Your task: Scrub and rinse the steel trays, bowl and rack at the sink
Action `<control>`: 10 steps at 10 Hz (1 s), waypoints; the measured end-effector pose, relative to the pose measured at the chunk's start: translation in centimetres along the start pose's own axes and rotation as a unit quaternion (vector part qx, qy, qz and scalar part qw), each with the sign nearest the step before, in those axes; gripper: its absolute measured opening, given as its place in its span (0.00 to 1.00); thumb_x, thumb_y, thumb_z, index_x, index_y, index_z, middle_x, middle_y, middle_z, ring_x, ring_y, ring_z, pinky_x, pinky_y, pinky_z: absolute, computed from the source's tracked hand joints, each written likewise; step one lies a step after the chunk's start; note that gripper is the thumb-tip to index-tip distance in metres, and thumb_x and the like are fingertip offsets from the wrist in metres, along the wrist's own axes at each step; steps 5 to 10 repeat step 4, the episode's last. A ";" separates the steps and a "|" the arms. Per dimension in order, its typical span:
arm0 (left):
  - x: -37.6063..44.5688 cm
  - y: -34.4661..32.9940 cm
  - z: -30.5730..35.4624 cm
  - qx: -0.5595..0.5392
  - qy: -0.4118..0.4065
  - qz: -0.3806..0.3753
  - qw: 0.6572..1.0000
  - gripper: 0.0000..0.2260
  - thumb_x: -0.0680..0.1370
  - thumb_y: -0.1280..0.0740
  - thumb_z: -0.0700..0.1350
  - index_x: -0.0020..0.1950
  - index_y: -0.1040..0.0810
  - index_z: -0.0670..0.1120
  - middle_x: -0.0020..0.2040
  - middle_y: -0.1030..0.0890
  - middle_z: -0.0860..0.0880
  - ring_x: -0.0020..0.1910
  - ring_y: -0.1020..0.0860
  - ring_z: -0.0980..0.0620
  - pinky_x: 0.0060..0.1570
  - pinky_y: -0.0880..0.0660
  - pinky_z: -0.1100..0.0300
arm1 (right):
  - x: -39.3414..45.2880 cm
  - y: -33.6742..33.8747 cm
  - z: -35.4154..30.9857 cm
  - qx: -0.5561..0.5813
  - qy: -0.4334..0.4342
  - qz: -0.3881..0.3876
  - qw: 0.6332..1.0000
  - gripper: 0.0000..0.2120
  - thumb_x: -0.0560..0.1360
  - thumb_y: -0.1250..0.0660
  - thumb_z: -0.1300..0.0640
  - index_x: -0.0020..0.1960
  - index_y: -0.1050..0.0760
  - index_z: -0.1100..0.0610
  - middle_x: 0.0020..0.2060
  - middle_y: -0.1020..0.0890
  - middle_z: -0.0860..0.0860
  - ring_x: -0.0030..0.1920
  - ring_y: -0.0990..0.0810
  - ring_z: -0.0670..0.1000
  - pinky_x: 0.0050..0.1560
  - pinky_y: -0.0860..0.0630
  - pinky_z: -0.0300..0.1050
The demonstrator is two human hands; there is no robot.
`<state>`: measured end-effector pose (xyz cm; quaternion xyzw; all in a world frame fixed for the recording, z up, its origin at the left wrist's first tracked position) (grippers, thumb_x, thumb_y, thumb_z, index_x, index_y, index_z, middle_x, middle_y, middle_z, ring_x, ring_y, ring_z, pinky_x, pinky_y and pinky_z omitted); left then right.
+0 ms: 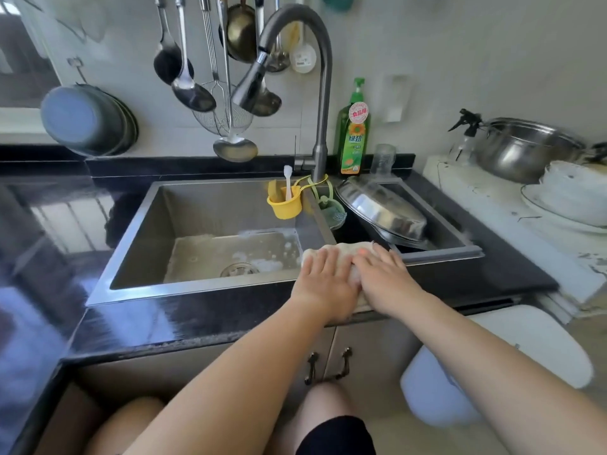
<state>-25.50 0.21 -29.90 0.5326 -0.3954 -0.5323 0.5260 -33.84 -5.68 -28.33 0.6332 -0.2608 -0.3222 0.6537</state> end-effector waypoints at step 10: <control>1.3 4.1 -2.7 0.048 -0.022 -0.050 0.997 0.26 0.86 0.49 0.58 0.83 0.41 0.52 0.83 0.39 0.43 0.79 0.37 0.41 0.76 0.39 0.40 | 2.9 3.7 -0.1 -0.082 -0.043 -0.070 0.993 0.25 0.79 0.42 0.62 0.76 0.35 0.53 0.73 0.34 0.57 0.77 0.45 0.65 0.78 0.49 0.63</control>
Point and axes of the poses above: each hand's wrist, its own x-axis towards the middle knuckle, its own y-axis out of the back of the hand, z = x × y, the point moved 7 cm from there along x, towards the middle knuckle
